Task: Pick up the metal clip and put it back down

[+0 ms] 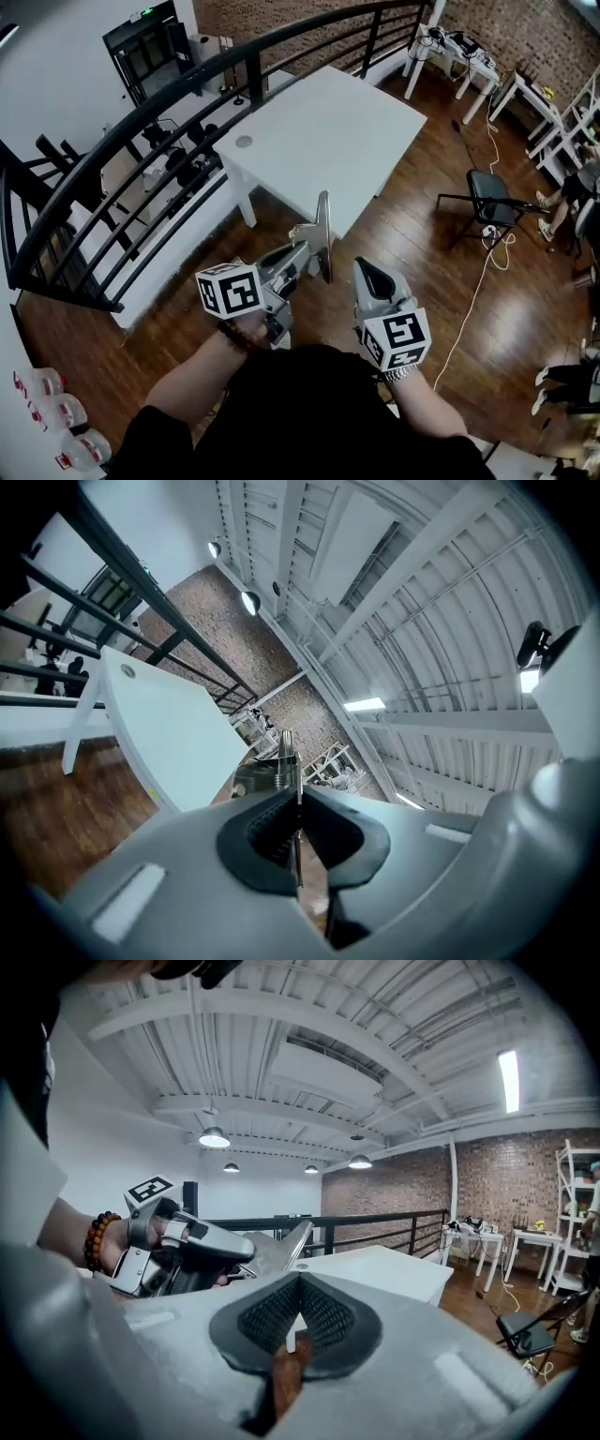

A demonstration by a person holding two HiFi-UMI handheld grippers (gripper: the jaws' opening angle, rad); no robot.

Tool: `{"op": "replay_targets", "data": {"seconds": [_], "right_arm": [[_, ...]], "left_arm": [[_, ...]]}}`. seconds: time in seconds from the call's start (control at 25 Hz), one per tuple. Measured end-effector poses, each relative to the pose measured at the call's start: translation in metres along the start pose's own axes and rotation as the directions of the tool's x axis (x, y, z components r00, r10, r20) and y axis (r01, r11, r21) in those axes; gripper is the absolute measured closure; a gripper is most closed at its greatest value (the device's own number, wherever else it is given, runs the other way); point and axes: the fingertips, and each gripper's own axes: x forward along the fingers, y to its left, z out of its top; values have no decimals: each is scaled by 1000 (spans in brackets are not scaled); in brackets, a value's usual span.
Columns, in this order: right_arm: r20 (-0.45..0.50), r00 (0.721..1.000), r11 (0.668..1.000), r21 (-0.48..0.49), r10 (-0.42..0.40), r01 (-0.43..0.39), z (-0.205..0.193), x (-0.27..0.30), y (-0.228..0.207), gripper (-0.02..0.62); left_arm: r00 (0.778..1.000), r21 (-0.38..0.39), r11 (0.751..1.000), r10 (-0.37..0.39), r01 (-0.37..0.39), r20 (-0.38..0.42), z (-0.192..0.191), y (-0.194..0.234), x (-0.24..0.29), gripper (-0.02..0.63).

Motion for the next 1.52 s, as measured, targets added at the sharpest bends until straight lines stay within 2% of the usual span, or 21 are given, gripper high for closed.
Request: {"op": "replay_targets", "data": {"seconds": [0.32,0.64,0.88,1.16,1.36,1.52], "right_arm": [[-24,1000,1000,-1,14,-14,16,67,-8,603],[-10,996,996,12,90,-90,23,126,-62,603],[21,988,989,9,150,-151,42,162,-129,603],[-3,977,976,41,213,-213,33,191,-192,603],[-12,971,970,45,239,-239,32,212,-201,603],[-34,975,974,54,221,-219,30,238,-209,603]], "left_arm": [[1000,-30,999,26,-26,5,50,50,17,585],[994,-13,994,105,-105,31,88,84,75,585],[981,-5,983,184,-184,67,115,102,132,586],[961,-106,961,265,-256,77,112,125,186,585],[941,-156,937,327,-312,82,122,163,195,586],[933,-188,922,355,-340,55,136,203,204,584]]}}
